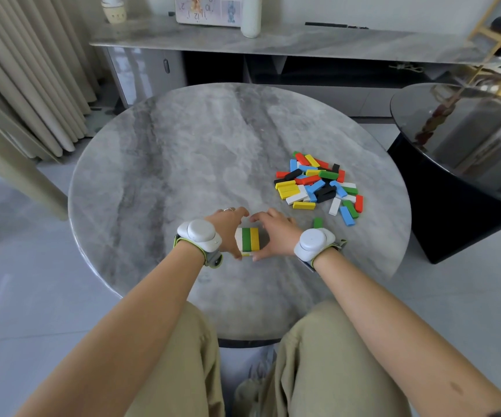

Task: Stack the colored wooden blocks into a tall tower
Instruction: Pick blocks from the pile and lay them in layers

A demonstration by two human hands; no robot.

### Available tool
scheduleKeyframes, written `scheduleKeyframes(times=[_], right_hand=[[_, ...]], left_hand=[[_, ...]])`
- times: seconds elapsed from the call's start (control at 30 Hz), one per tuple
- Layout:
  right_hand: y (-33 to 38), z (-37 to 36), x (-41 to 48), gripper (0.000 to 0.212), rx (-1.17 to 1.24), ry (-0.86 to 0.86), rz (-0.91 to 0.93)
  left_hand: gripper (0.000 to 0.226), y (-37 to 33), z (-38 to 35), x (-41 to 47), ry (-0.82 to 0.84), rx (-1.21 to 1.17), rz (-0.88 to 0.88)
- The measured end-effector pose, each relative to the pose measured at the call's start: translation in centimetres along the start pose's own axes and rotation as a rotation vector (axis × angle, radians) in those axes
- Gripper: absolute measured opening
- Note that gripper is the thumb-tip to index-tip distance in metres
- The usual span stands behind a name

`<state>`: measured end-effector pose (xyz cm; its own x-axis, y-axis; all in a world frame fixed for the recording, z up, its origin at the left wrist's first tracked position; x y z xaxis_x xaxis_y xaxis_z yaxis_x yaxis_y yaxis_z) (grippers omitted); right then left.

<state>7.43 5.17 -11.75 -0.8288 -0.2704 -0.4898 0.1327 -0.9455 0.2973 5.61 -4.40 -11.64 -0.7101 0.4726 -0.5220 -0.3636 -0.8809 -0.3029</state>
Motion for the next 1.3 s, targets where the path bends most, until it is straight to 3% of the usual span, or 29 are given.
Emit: scheduleKeyframes(times=[0.4,0.87,1.1,1.3], right_hand=[[0.4,0.3,0.2,0.068,-0.044,-0.025,0.015],[1.1,0.2,0.4,0.063,-0.126,-0.028,0.02],[1.3,0.1,0.3,0.07,-0.142,-0.03,0.038],[1.5,0.5,0.2,0.066,-0.162,-0.043,0.037]], left_hand=[[0.076,-1.1,0.2,0.2,-0.085,0.018,-0.008],[0.073,-1.4,0.2,0.2,-0.12,0.099,0.002],[0.098,-1.1,0.2,-0.2,-0.103,0.143,0.013],[0.098,-0.7,0.1,-0.1,-0.111,0.11,0.018]])
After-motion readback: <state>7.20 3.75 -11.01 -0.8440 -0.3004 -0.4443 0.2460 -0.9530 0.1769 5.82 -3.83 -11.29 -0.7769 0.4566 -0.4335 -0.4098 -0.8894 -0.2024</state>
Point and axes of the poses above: each hand's wrist, its own x-axis towards the middle knuckle, its own z-axis out of the back of the hand, y = z × x, the point moved 9 cm from there along x, towards the middle knuckle, and after that the axes turned 9 degrees about y, right-handed, at the moved point
